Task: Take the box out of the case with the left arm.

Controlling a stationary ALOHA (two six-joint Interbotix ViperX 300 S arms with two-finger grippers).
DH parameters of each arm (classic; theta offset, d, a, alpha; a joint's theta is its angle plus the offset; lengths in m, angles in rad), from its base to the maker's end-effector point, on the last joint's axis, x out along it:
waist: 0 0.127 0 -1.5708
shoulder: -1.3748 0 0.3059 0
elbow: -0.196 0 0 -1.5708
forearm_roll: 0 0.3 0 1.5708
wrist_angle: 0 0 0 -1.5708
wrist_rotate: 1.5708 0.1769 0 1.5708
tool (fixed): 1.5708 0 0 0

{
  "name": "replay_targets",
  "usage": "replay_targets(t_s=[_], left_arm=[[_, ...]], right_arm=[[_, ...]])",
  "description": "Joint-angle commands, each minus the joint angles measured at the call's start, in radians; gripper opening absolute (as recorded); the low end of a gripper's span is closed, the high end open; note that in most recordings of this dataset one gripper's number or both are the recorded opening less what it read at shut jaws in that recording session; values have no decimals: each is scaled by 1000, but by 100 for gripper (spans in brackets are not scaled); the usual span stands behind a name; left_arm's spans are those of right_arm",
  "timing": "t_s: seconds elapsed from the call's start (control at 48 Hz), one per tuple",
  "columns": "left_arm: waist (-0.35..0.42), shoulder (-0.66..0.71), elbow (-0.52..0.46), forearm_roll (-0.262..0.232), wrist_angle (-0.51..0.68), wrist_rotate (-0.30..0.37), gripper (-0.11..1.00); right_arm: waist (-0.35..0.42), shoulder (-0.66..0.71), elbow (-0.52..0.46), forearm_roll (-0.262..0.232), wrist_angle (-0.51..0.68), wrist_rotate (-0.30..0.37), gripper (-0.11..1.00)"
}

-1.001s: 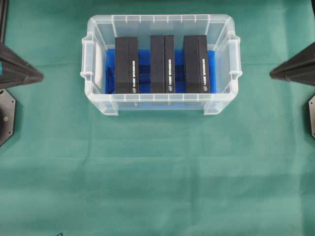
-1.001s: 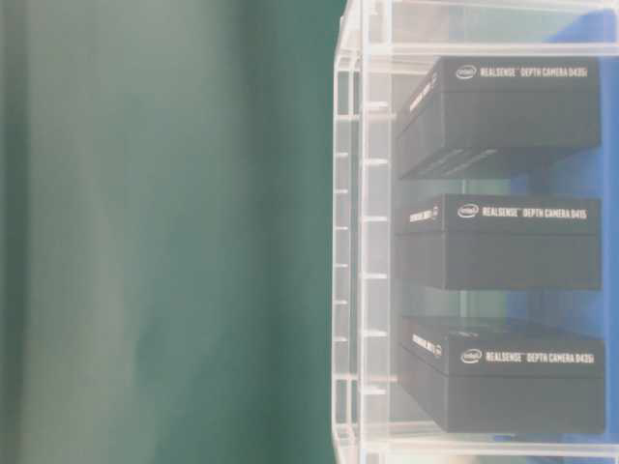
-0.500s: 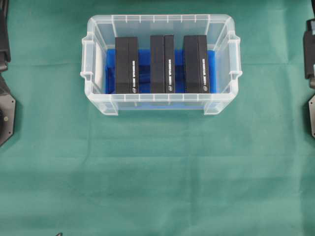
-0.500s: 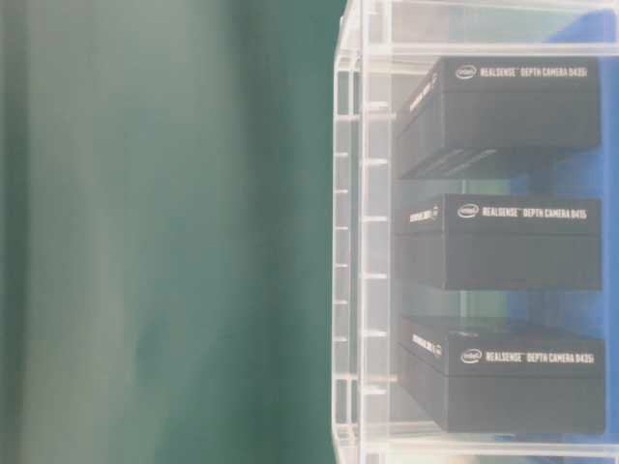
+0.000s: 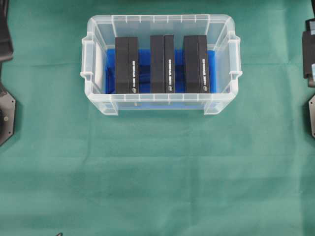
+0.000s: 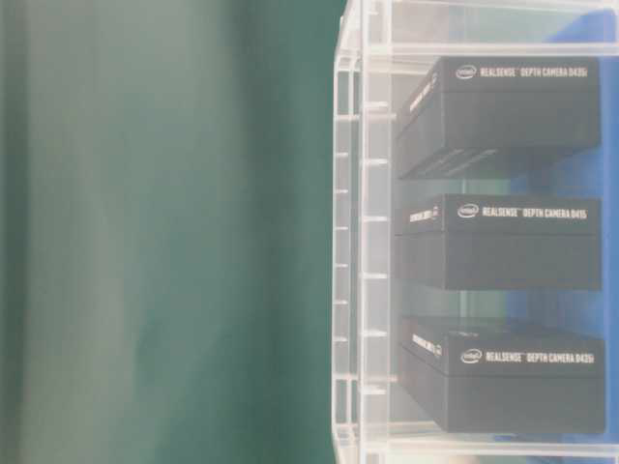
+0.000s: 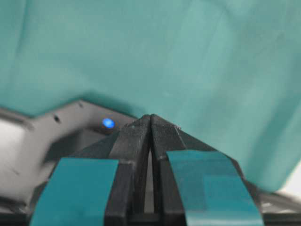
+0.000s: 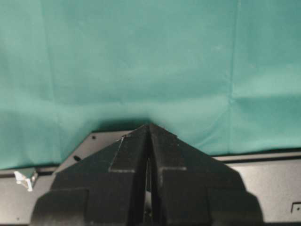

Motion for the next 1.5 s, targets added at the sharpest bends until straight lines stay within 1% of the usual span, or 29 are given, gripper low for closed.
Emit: replay_targets(t_s=[0.0, 0.104, 0.208, 0.271, 0.292, 0.334, 0.479, 0.625, 0.709, 0.834, 0.917, 1.126, 1.167, 1.272, 1.48], left_arm=[[2, 12, -32, 0, 21, -167, 2], [17, 23, -38, 5, 40, -423, 1], [38, 25, -38, 6, 57, -673, 1], [46, 20, -37, 9, 67, -784, 1], [46, 17, -35, 11, 69, -807, 1], [46, 9, -32, 12, 67, -830, 1], [49, -17, -21, 14, 57, -822, 1], [49, -8, -21, 14, 11, -822, 1], [74, -5, -20, 15, -3, -824, 1], [140, 2, -17, 15, -2, -813, 1], [206, 3, -15, 15, -2, -779, 1], [345, 3, -15, 9, -2, -617, 1], [364, 3, -14, 8, -2, -595, 1], [391, 3, -12, 3, -2, -569, 1], [393, 3, -3, -11, -2, -561, 1]], right_arm=[[0, 0, -26, -12, 2, 3, 0], [-2, 0, -26, -26, 2, 3, 0], [0, 2, -26, -28, 2, 5, 0], [0, 5, -26, -28, 3, 5, 0], [0, 5, -26, -28, 3, 5, 0], [0, 8, -26, -28, 5, 5, 0], [0, 17, -28, -29, 5, 5, 0], [-2, 21, -29, -29, 5, 5, 0], [0, 23, -29, -29, 5, 5, 0], [0, 23, -29, -29, 6, 5, 0], [0, 23, -29, -29, 6, 5, 0], [0, 23, -29, -37, 3, 5, 0], [0, 23, -28, -41, 3, 5, 0], [0, 23, -29, -46, 5, 5, 0], [0, 23, -29, -63, 6, 5, 0]])
